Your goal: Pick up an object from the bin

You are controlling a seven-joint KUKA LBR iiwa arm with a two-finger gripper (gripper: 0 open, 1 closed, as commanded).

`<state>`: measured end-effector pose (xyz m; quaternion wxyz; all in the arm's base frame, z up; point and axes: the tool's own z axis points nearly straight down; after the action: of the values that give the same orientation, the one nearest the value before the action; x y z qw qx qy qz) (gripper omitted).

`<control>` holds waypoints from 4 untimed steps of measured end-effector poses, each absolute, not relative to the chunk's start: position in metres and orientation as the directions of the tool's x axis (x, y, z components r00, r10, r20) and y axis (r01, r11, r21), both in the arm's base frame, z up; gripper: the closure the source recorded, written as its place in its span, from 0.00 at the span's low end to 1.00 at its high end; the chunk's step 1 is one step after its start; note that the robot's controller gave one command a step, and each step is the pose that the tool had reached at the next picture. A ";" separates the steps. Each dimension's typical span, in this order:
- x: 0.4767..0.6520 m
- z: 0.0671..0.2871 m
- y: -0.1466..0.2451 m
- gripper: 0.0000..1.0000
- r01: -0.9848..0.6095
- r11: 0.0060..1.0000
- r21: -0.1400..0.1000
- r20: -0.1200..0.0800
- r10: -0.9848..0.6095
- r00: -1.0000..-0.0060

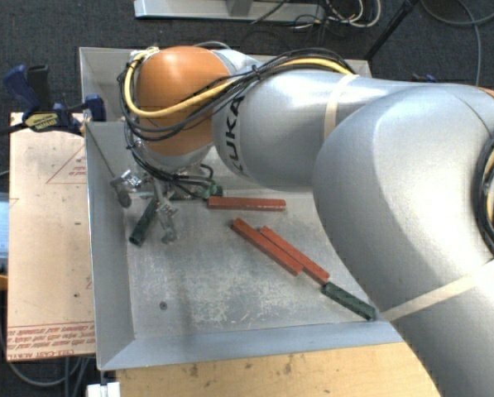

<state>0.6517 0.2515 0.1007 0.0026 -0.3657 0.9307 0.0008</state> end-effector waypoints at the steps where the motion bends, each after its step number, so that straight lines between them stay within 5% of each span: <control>1: 0.655 0.070 0.244 0.00 -0.790 0.613 -0.002 -0.003 -0.790 -0.613; 2: 0.656 0.071 0.244 0.00 -0.788 0.616 -0.001 -0.004 -0.788 -0.616; 3: 0.656 0.072 0.245 1.00 -0.788 0.616 0.000 -0.006 -0.788 -0.616; 4: 0.658 0.131 0.247 1.00 -0.787 0.616 -0.004 -0.010 -0.787 -0.616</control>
Offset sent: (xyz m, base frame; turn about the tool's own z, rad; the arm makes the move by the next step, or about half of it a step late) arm 0.0022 -0.0071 -0.0307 -0.1658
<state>0.6577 0.2468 0.1307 0.0055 -0.4380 0.8990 0.0005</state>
